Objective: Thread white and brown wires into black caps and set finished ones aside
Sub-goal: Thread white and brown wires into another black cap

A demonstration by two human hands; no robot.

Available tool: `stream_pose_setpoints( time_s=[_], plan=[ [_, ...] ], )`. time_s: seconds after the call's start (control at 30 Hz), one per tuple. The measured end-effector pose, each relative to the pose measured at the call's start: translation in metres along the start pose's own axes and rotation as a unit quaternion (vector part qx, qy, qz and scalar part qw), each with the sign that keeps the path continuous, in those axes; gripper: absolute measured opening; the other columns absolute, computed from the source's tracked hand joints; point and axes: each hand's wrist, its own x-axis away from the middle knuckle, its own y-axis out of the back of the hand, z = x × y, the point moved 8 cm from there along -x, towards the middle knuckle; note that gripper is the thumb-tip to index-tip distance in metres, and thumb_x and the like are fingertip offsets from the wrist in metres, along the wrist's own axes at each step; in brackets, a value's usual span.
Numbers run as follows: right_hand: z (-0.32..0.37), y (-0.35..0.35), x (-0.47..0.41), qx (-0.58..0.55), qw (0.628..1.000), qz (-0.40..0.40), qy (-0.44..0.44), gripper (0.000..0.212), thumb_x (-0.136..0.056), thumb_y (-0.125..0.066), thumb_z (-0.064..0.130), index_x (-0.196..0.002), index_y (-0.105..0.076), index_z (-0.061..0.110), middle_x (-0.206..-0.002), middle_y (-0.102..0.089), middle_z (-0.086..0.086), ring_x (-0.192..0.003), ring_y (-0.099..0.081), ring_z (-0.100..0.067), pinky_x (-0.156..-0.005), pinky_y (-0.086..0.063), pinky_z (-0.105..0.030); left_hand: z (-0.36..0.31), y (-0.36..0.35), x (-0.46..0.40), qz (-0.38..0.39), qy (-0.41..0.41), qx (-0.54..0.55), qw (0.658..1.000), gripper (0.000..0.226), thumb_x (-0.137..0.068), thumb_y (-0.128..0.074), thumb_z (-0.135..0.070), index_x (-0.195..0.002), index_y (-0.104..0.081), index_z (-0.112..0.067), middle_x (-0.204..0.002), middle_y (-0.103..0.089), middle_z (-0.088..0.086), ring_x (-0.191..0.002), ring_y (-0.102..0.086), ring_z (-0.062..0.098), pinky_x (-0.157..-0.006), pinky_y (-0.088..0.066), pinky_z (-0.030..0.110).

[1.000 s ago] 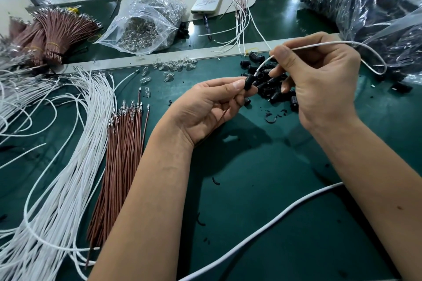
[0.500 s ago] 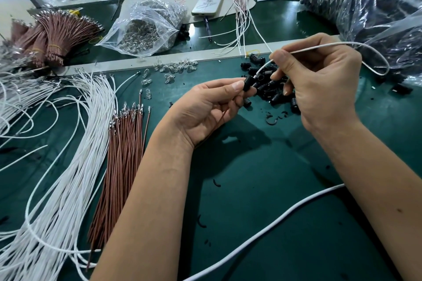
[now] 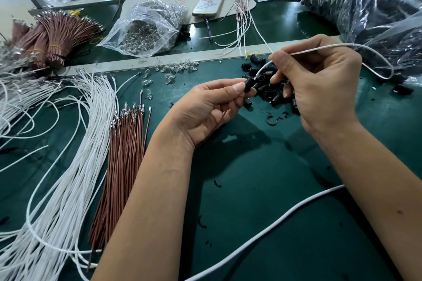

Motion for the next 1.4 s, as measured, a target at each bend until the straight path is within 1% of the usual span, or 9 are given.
stream_pose_setpoints(
  time_s=[0.4,0.57,0.7,0.83,0.97,1.07,1.13,1.27,1.4],
  plan=[
    [-0.001,0.0,0.0,0.0,1.0,-0.004,0.005,0.022,-0.086,-0.086,0.016,-0.091,-0.071,0.001,-0.067,-0.073,-0.01,-0.052,-0.068,-0.023,-0.042,-0.043,-0.025,-0.001,-0.001,0.002,-0.001,-0.001,-0.006,1.0,0.014,-0.072,-0.071,-0.004,-0.083,-0.08,-0.005,-0.088,-0.075,0.016,-0.064,-0.063,0.011,-0.06,-0.053,0.013],
    [-0.001,-0.001,0.0,0.007,1.0,0.0,0.005,0.019,-0.086,-0.085,0.015,-0.089,-0.071,0.003,-0.065,-0.072,-0.006,-0.051,-0.068,-0.02,-0.042,-0.042,-0.024,-0.001,0.0,0.002,-0.007,-0.002,-0.001,1.0,0.015,-0.073,-0.071,-0.004,-0.085,-0.079,-0.003,-0.089,-0.075,0.016,-0.064,-0.063,0.011,-0.059,-0.053,0.013],
    [0.0,0.0,0.0,0.011,1.0,-0.001,0.002,0.019,-0.086,-0.085,0.012,-0.089,-0.07,0.001,-0.065,-0.071,-0.007,-0.051,-0.067,-0.019,-0.041,-0.042,-0.025,-0.002,0.002,0.002,-0.018,-0.006,0.021,1.0,0.017,-0.072,-0.071,-0.004,-0.087,-0.077,-0.001,-0.089,-0.074,0.018,-0.065,-0.062,0.012,-0.058,-0.053,0.014],
    [0.005,-0.003,0.001,0.022,0.999,0.025,0.012,0.016,-0.086,-0.084,0.013,-0.087,-0.07,0.007,-0.067,-0.072,-0.006,-0.051,-0.067,-0.019,-0.042,-0.043,-0.025,-0.002,0.001,0.002,-0.018,-0.006,0.019,1.0,0.013,-0.072,-0.071,-0.004,-0.082,-0.079,-0.003,-0.088,-0.074,0.017,-0.065,-0.063,0.011,-0.058,-0.053,0.013],
    [0.005,-0.008,0.001,0.024,0.998,0.059,0.01,0.014,-0.088,-0.083,0.015,-0.085,-0.071,0.01,-0.063,-0.071,-0.007,-0.047,-0.064,-0.019,-0.041,-0.044,-0.025,-0.003,0.002,0.002,-0.025,-0.009,0.014,1.0,0.015,-0.072,-0.07,-0.004,-0.085,-0.076,-0.001,-0.086,-0.074,0.018,-0.062,-0.062,0.011,-0.059,-0.053,0.012],
    [-0.002,-0.007,-0.001,0.001,0.998,0.06,-0.026,0.014,-0.087,-0.083,0.015,-0.085,-0.07,0.009,-0.062,-0.068,-0.007,-0.044,-0.057,-0.02,-0.04,-0.041,-0.025,-0.003,0.001,0.003,-0.022,-0.007,0.003,1.0,0.012,-0.072,-0.071,-0.006,-0.08,-0.08,-0.004,-0.086,-0.075,0.016,-0.06,-0.062,0.01,-0.058,-0.053,0.012],
    [-0.011,-0.007,-0.002,-0.048,0.994,0.063,-0.082,0.014,-0.086,-0.083,0.013,-0.084,-0.07,0.009,-0.066,-0.069,-0.008,-0.044,-0.053,-0.018,-0.04,-0.039,-0.023,-0.003,0.0,0.004,-0.017,-0.004,0.0,1.0,0.013,-0.072,-0.071,-0.007,-0.08,-0.08,-0.005,-0.086,-0.075,0.016,-0.06,-0.062,0.009,-0.056,-0.053,0.012],
    [-0.025,-0.012,0.002,-0.147,0.969,0.081,-0.183,0.017,-0.078,-0.08,0.02,-0.083,-0.067,0.01,-0.076,-0.073,-0.006,-0.044,-0.049,-0.012,-0.04,-0.034,-0.02,-0.003,-0.002,0.004,-0.005,-0.004,0.001,1.0,0.013,-0.072,-0.071,-0.008,-0.081,-0.08,-0.005,-0.087,-0.075,0.016,-0.061,-0.062,0.01,-0.057,-0.053,0.012],
    [-0.026,-0.011,0.001,-0.114,0.971,0.088,-0.193,0.02,-0.076,-0.081,0.023,-0.083,-0.067,0.009,-0.078,-0.073,-0.008,-0.045,-0.049,-0.013,-0.04,-0.034,-0.021,-0.004,-0.002,0.005,-0.003,-0.011,-0.011,1.0,0.013,-0.073,-0.071,-0.008,-0.081,-0.08,-0.006,-0.087,-0.075,0.016,-0.063,-0.062,0.01,-0.058,-0.053,0.012]
  ],
)
